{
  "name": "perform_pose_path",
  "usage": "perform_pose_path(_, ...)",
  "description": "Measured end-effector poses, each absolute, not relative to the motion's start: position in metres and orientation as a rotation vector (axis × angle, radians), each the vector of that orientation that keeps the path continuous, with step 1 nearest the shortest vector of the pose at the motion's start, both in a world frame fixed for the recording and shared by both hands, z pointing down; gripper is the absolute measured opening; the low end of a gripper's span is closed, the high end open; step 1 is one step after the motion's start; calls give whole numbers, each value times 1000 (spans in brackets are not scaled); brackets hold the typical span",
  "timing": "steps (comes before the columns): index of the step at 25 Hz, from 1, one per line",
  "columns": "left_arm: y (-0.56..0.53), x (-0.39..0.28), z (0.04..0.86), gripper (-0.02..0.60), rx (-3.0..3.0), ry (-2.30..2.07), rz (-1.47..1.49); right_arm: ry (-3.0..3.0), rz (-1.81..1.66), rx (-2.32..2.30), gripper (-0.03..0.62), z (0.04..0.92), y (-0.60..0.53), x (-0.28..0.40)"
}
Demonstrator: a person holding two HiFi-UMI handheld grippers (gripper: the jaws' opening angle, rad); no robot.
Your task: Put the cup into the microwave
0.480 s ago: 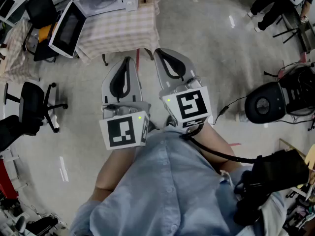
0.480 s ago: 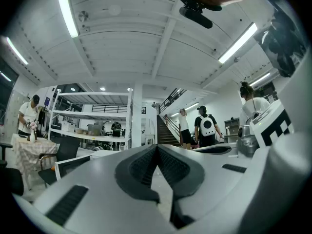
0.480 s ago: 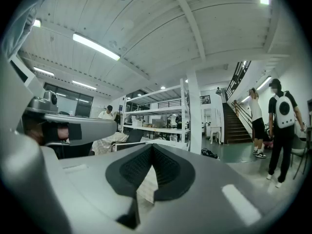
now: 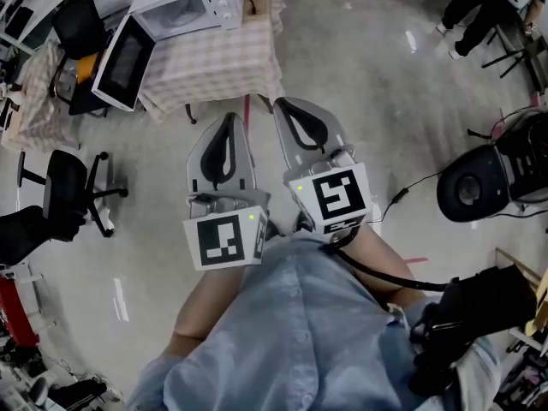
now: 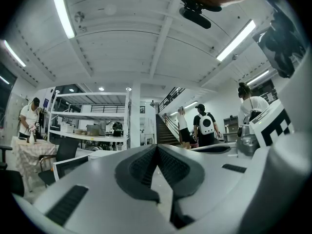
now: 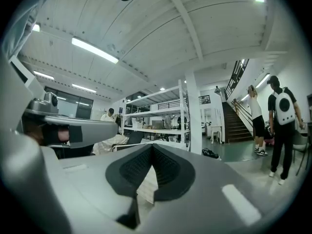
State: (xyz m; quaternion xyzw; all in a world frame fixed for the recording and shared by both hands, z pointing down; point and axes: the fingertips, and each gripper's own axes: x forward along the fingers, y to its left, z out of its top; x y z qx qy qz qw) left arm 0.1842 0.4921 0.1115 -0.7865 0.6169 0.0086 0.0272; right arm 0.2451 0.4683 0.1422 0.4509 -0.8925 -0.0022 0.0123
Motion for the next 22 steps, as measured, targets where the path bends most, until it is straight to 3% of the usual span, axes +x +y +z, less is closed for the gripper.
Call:
perform_pose_path(11,477,229,123,6,-2449,1891,-28,-2817,58,1393,2,150,450,281)
perform_pose_path(22,455,225,139,6,-2473,1931,-20,-2791,68,1386,2,164,422,280)
